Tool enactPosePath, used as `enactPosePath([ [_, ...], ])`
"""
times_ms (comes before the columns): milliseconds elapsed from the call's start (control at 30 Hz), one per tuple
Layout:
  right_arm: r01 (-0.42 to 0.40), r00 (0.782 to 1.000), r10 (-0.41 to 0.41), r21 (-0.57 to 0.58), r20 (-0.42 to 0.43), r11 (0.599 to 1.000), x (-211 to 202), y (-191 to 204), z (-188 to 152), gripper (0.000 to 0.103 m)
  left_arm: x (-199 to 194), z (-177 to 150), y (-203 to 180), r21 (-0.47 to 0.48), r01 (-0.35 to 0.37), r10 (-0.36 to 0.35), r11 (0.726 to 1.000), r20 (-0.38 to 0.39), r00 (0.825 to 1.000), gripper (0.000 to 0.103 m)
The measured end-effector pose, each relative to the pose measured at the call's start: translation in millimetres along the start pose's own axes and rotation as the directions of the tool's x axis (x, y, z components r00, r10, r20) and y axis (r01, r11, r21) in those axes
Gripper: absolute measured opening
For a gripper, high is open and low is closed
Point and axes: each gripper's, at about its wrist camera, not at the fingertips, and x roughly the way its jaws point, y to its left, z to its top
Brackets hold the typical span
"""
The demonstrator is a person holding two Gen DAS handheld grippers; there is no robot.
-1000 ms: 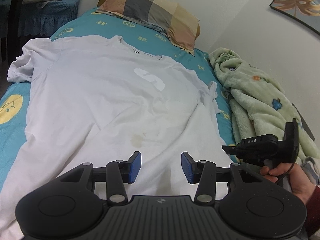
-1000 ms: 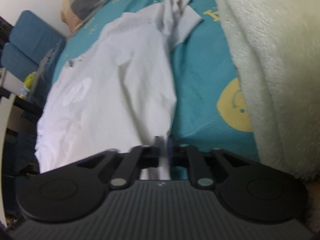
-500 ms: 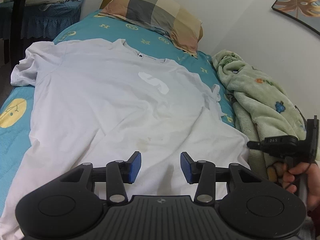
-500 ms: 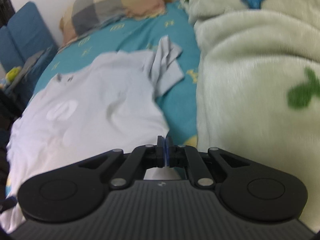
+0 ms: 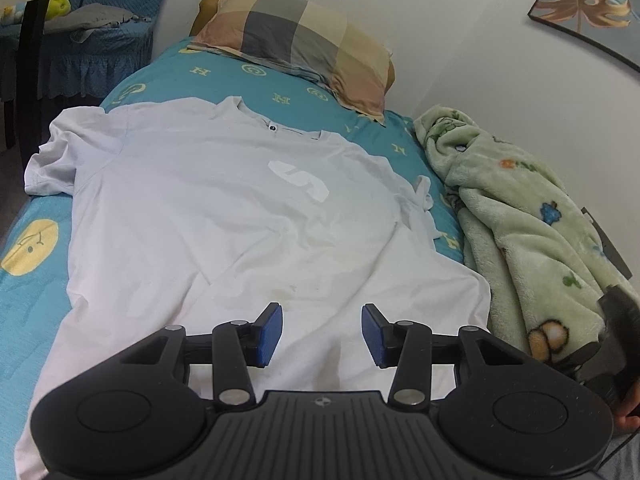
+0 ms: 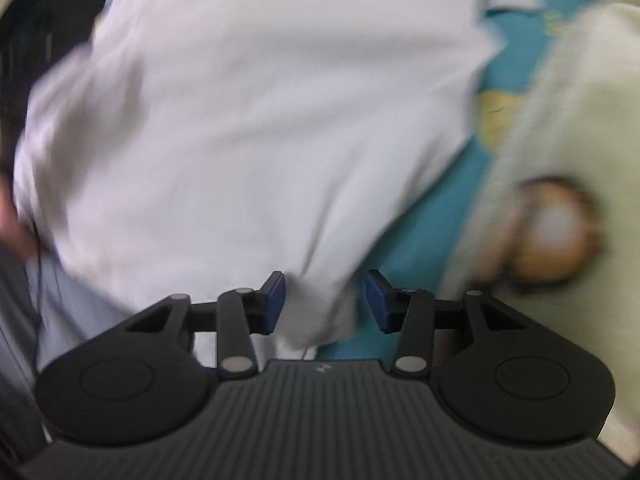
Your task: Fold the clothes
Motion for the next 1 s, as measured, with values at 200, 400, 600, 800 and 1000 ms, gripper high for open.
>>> enactPosePath([
  [200,0.025,0.992,-0.036,-0.093,-0.122,0.995,18,24,1,0.019,-7,0,4,0.003,-0.006,0.006,1.000,0.005,1.000,0.046],
  [400,0.025,0.966,-0.071,-0.183,-0.247,0.983,8,50,-22,0.008,-12,1,5,0.001,-0.009,0.009,1.000,0.010,1.000,0.046],
  [600,0.027,0.953,-0.096,-0.234,-0.287,0.972,10,61,-36,0.009,-11,-3,2,0.028,-0.024,0.024,0.999,-0.005,1.000,0.046],
  [800,-0.001,0.996,-0.011,-0.134,-0.090,0.991,-44,46,-32,0.011,-13,-5,-2,0.048,-0.039,0.039,0.998,-0.002,0.999,0.048],
  [1000,-0.099,0.966,0.077,0.076,0.248,0.992,-100,-1,15,0.050,-11,-9,-15,0.086,-0.034,0.035,0.996,0.000,0.999,0.053],
])
